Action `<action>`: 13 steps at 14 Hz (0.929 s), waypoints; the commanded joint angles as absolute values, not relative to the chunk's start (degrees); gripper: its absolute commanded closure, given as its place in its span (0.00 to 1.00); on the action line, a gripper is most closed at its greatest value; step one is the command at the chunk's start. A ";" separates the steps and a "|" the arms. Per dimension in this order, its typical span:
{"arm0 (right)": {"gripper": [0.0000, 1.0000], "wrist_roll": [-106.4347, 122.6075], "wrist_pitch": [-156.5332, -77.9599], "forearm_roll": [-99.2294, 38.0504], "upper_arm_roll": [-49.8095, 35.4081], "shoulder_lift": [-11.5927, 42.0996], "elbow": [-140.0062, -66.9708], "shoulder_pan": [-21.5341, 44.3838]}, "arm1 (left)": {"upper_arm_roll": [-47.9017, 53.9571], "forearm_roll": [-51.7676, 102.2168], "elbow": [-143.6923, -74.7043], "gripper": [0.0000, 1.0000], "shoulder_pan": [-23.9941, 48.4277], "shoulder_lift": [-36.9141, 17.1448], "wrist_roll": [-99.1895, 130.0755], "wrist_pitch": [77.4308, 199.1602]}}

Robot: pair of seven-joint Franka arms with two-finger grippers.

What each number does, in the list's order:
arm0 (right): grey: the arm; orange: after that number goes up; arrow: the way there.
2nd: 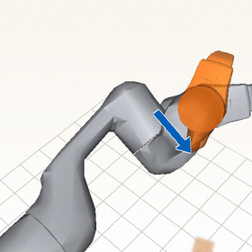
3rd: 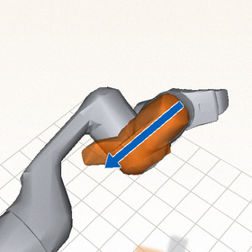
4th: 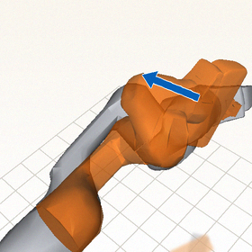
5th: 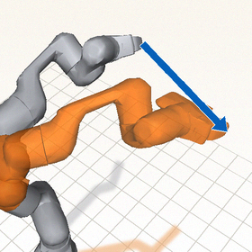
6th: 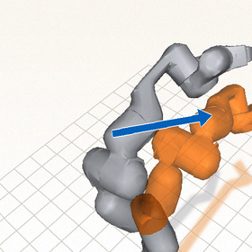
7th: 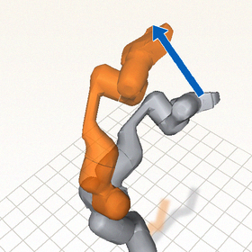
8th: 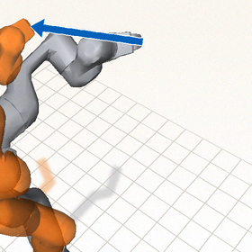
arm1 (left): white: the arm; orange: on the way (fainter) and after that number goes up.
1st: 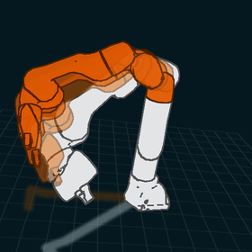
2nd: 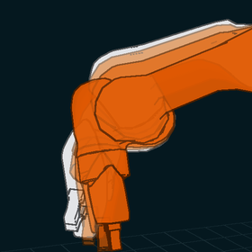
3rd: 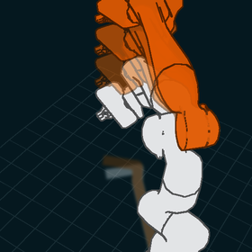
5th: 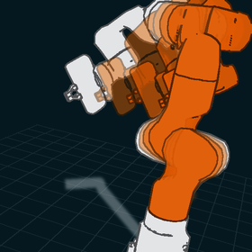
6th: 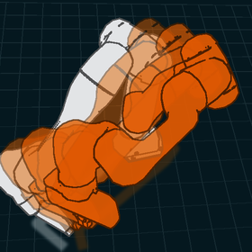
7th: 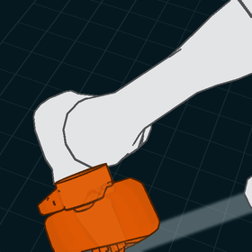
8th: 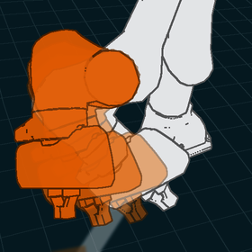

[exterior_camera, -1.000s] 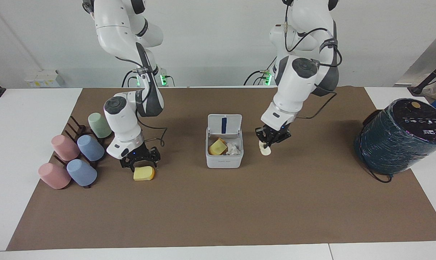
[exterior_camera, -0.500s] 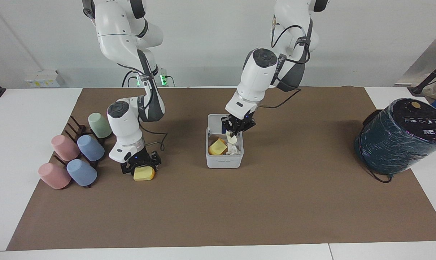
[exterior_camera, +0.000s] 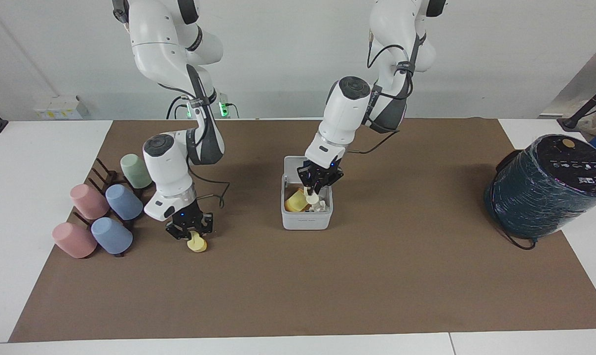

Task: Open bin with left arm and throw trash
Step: 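Withdraw the left gripper while the right gripper carries the yellow block toward the bin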

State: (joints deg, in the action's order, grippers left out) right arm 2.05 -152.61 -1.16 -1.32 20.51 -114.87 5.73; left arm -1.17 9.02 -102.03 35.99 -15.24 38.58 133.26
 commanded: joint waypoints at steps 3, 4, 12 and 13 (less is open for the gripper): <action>1.00 -6.57 -142.94 -1.23 -2.02 14.16 -112.60 7.81 | -2.28 9.93 -95.81 0.00 34.90 -15.56 39.82 127.91; 1.00 -9.29 -140.82 -1.23 -2.02 13.37 -111.46 9.48 | -2.29 9.50 -93.19 0.00 32.54 -15.30 39.47 123.01; 1.00 -34.88 -138.60 -0.18 -2.02 13.18 -106.62 23.89 | -2.29 4.05 -83.41 0.00 13.38 -11.00 16.75 97.04; 1.00 -35.33 -138.86 -0.26 -2.02 13.44 -105.92 24.52 | -2.29 3.00 -83.50 0.00 11.53 -10.03 12.18 95.99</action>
